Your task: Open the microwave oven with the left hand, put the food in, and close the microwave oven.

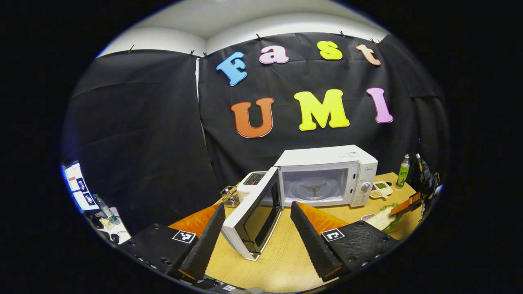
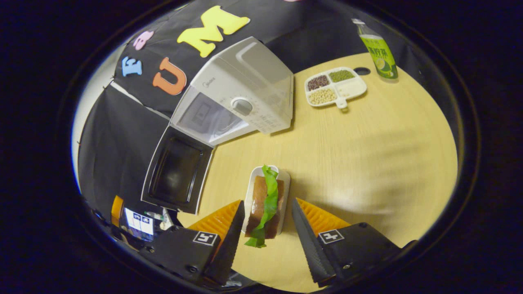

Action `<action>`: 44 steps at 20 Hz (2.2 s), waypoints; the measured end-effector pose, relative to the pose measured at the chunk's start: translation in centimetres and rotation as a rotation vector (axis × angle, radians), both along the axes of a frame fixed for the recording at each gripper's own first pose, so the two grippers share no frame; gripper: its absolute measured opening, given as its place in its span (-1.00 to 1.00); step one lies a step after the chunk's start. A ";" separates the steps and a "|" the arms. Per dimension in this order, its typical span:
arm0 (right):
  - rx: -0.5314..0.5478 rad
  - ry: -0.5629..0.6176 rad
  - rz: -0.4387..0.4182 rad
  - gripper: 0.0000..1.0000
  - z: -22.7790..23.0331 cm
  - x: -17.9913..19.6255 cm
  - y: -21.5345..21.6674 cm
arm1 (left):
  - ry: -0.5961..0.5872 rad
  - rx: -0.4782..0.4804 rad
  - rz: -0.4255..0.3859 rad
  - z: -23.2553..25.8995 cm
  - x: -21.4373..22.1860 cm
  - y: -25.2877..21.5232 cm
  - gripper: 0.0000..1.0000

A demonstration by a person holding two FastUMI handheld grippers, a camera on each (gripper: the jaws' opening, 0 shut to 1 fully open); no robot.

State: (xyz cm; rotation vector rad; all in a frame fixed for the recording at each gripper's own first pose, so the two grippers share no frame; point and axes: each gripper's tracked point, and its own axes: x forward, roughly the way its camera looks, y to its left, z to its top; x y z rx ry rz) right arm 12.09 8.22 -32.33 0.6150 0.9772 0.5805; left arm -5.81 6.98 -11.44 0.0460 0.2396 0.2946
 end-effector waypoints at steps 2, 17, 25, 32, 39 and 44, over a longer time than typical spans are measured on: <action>0.052 0.056 0.006 0.08 0.0 0.3 0.4 | 0.016 0.015 0.018 0.0 0.1 -0.2 0.92; 0.088 -0.128 -0.074 -0.26 10.5 -0.7 4.9 | 0.017 0.023 -0.087 -0.3 -0.1 3.6 0.92; 0.259 -0.277 -0.353 -0.27 13.8 3.4 14.0 | 0.033 -0.007 -0.190 -1.5 -1.3 6.0 0.92; 0.428 -0.326 -0.674 -0.28 11.3 10.8 21.9 | 0.031 0.041 -0.203 -2.5 -0.4 8.0 0.92; 0.434 -0.339 -0.882 -0.27 7.4 19.2 27.1 | 0.053 0.054 -0.177 -3.9 0.4 11.0 0.91; 0.470 -0.357 -0.930 -0.44 6.5 24.3 28.8 | 0.075 0.086 -0.168 -5.2 1.2 12.2 0.91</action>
